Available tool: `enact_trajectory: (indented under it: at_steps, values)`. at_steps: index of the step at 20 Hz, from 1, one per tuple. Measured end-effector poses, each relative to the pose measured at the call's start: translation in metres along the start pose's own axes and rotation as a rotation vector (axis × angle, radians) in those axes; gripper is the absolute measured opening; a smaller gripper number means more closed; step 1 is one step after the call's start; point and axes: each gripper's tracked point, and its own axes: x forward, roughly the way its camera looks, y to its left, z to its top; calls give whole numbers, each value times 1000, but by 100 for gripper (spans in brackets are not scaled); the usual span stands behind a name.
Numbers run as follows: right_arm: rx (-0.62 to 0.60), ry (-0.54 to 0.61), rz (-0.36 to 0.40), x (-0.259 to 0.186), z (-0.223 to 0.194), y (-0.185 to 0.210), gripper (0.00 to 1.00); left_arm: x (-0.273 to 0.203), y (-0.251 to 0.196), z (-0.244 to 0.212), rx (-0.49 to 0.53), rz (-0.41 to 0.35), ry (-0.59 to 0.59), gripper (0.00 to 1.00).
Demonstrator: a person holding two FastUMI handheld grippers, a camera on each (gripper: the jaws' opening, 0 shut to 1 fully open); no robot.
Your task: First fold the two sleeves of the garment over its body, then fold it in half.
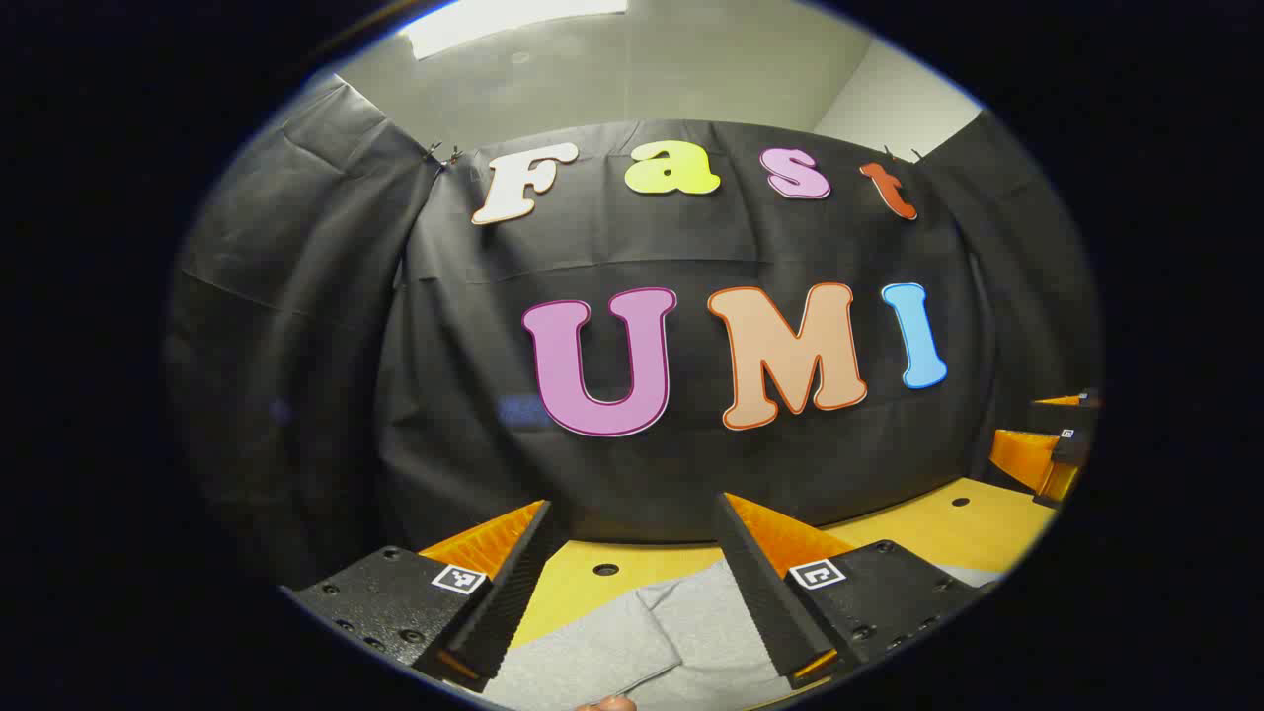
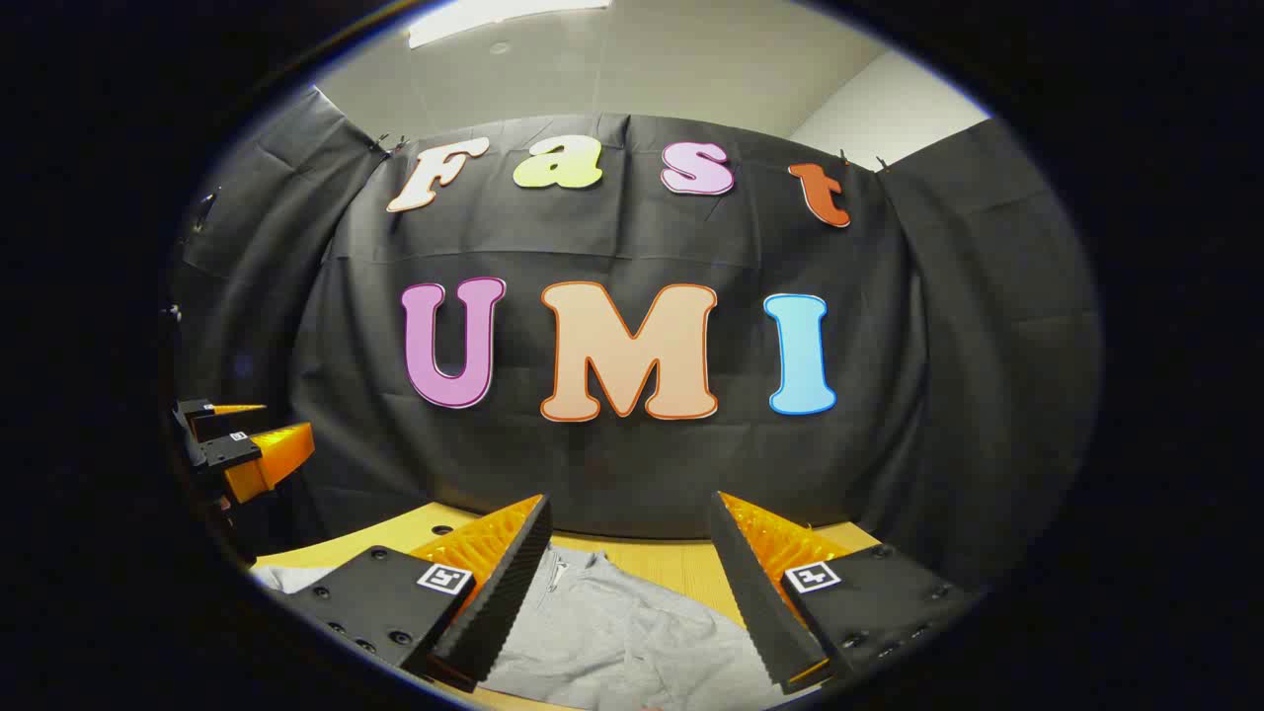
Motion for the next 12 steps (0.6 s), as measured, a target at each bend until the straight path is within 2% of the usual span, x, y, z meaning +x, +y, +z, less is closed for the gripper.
enact_trajectory:
  at_steps: [5,6,7,9,11,12]
  values:
    - [7,11,0,2,-2,1,99,2,0,-4,5,-1,5,95]
    - [4,9,-1,1,-3,0,99,2,-1,-5,7,-1,5,99]
    - [1,7,-2,2,-2,-1,99,3,0,-5,8,-1,4,95]
    - [-4,7,-7,2,-3,-3,98,3,-1,-6,8,-3,5,99]
    - [-10,15,-19,2,-6,-9,99,5,-2,-7,8,-7,5,99]
    - [-13,18,-28,3,-8,-14,100,5,-3,-7,9,-10,5,95]
